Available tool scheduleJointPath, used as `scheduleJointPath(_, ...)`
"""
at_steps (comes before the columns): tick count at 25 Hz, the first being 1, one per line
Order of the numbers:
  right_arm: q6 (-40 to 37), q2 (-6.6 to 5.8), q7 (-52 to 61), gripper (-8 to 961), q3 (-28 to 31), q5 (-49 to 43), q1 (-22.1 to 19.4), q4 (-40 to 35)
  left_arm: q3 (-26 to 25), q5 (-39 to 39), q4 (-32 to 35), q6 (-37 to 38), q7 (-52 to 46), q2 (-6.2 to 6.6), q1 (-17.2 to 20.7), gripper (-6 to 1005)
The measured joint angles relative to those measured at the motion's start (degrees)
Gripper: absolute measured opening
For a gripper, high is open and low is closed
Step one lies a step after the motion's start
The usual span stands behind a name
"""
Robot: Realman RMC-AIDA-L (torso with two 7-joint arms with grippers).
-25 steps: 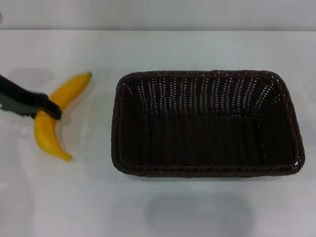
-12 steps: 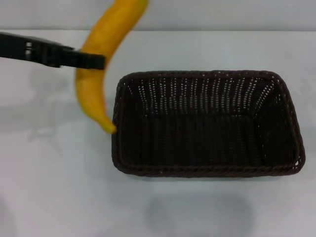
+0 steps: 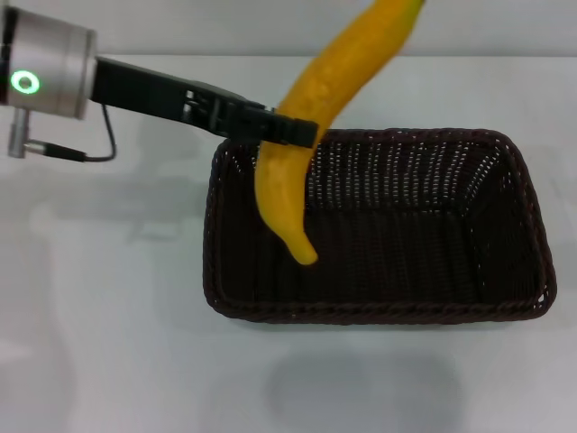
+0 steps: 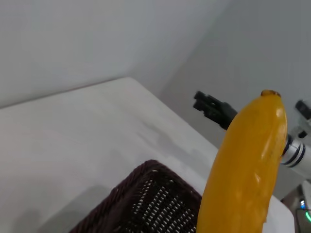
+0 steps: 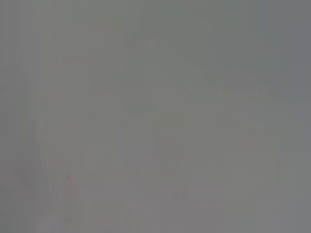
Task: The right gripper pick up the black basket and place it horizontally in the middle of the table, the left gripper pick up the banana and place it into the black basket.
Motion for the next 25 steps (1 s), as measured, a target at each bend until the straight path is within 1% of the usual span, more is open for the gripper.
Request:
scheduleJointPath(4,0.13,-0.01,-0.32,653,0.19,0.0,-0.98,-0.19,0.04,0.3,-1.21,2.17,1.49,-0.71,-0.23,609)
scheduleJointPath(6,0.56,-0.06,-0.57,653,1.25,0.0,-1.49,-0.26,0.03,0.17,-0.5,3.1,2.77,-0.89,0.34,617)
scheduleJointPath(8,1.18,-0.08,-0.92,653,2.58,0.0,-1.7,-0.26,-0.11,-0.1,1.06,4.37,3.63,-0.96,1.72,624)
scheduleJointPath(10,1.98,-0.08,-1.04,653,3.34,0.0,-1.82,-0.26,-0.34,-0.57,3.46,6.07,4.73,-1.12,3.98,700)
scheduleJointPath(12,2.53,-0.09,-1.09,653,3.97,0.0,-1.95,-0.27,-0.45,-1.84,6.1,8.31,6.81,-1.46,7.04,777)
scheduleJointPath(14,2.7,-0.11,-1.26,653,4.28,-0.01,-2.06,-0.27,-0.45,-5.2,8.08,11.32,10.11,-1.69,10.84,853)
scheduleJointPath(15,2.73,-0.14,-1.53,653,4.39,-0.01,-2.11,-0.27,-0.46,-7.95,8.54,13.28,12.54,-1.73,13.24,861)
scheduleJointPath(19,2.78,-0.17,-2.36,653,5.27,0.01,-2.17,-0.2,-1.22,-17.15,8.42,18.22,21.42,-1.82,20.32,894)
scheduleJointPath(21,2.79,-0.17,-2.93,653,5.57,0.02,-2.17,-0.05,-1.84,-24.31,6.99,20.6,28.45,-1.97,24.62,894)
scheduleJointPath(24,2.71,-0.17,-3.39,653,5.68,0.04,-2.17,-0.02,-1.92,-33.29,3.58,23.23,36.87,-2.03,29.24,894)
scheduleJointPath(25,2.61,-0.17,-3.45,653,5.74,0.04,-2.17,-0.03,-1.92,-33.29,3.58,23.23,36.87,-2.03,29.24,894)
